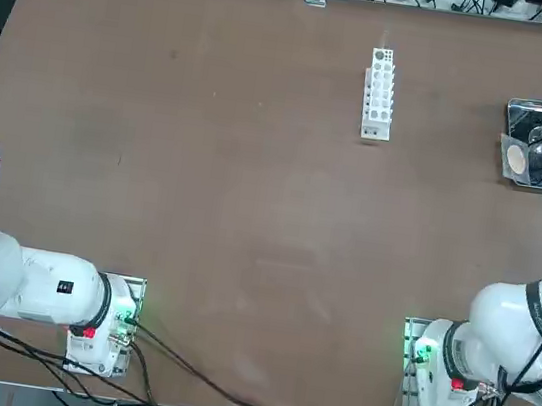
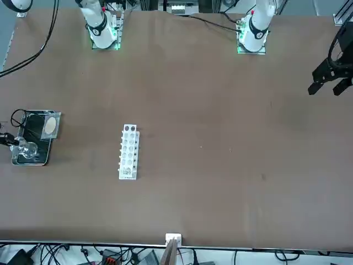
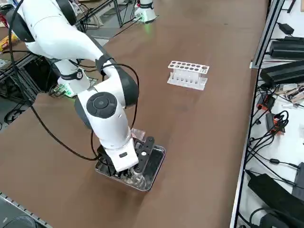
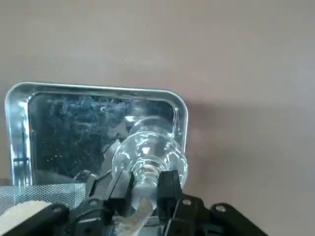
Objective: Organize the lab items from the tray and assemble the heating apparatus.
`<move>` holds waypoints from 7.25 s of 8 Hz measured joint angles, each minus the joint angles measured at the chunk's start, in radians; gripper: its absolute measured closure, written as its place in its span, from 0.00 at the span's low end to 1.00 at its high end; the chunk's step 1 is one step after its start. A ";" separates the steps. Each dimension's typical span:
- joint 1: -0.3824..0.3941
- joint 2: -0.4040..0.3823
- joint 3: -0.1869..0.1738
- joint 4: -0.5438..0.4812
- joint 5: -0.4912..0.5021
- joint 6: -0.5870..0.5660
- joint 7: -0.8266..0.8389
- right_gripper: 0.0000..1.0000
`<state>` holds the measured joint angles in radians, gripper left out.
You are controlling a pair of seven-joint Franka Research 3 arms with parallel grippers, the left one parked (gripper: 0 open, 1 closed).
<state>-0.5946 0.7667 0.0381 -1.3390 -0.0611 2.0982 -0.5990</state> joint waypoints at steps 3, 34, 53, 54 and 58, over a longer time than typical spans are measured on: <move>0.038 -0.009 0.026 0.152 0.001 -0.159 0.024 0.70; 0.085 -0.535 0.071 -0.591 0.022 0.094 0.571 0.08; -0.100 -0.366 0.080 -0.543 0.076 0.211 0.800 0.53; -0.100 -0.366 0.080 -0.543 0.076 0.211 0.800 0.53; -0.100 -0.366 0.080 -0.543 0.076 0.208 0.801 0.59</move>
<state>-0.6947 0.4010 0.1176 -1.8819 0.0154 2.3061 0.2018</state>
